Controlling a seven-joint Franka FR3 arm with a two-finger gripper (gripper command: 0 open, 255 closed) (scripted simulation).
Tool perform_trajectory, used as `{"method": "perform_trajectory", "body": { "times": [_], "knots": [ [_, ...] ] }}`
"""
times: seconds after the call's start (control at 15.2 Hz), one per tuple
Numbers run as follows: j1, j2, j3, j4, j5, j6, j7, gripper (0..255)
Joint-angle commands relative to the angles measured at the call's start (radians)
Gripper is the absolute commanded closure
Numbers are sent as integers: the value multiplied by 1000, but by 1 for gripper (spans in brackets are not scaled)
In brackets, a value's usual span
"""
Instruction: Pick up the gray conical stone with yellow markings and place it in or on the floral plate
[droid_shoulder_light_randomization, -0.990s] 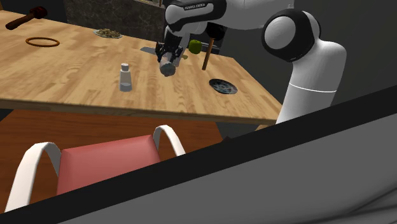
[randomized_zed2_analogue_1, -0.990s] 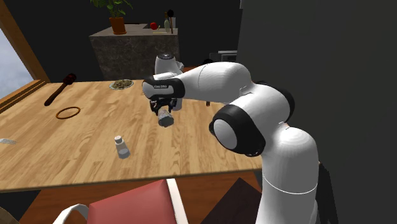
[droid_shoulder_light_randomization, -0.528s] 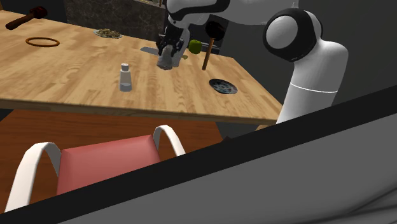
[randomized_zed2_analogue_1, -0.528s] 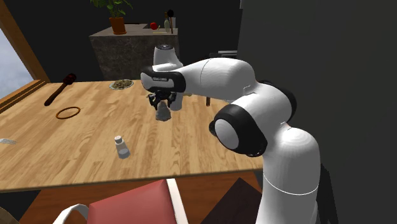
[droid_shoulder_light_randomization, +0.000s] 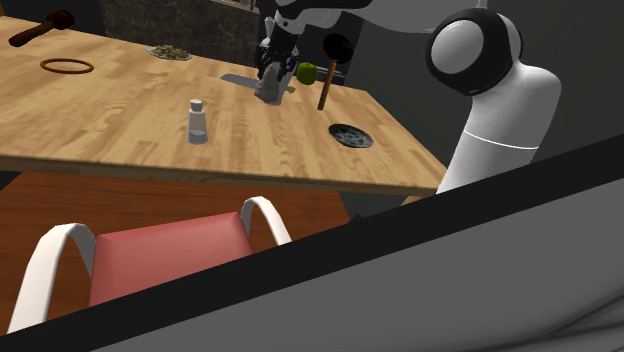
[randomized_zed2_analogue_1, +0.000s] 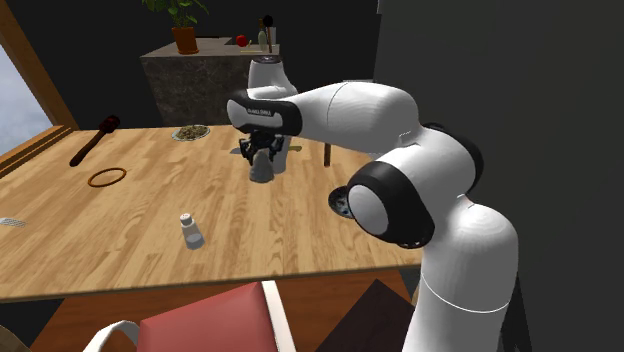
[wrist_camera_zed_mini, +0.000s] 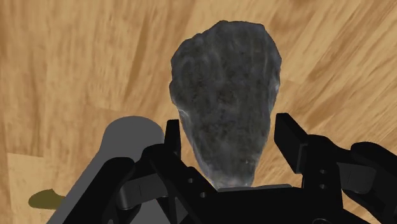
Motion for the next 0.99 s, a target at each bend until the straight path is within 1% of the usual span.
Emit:
{"method": "perform_trajectory", "body": {
  "times": [0.0,0.46,0.92],
  "knots": [
    [-15,-70,-11,-94,2,23,-31,255],
    [-70,-262,-63,-322,3,54,-145,255],
    [-129,-422,-132,-483,-12,48,-267,255]
  ]
}}
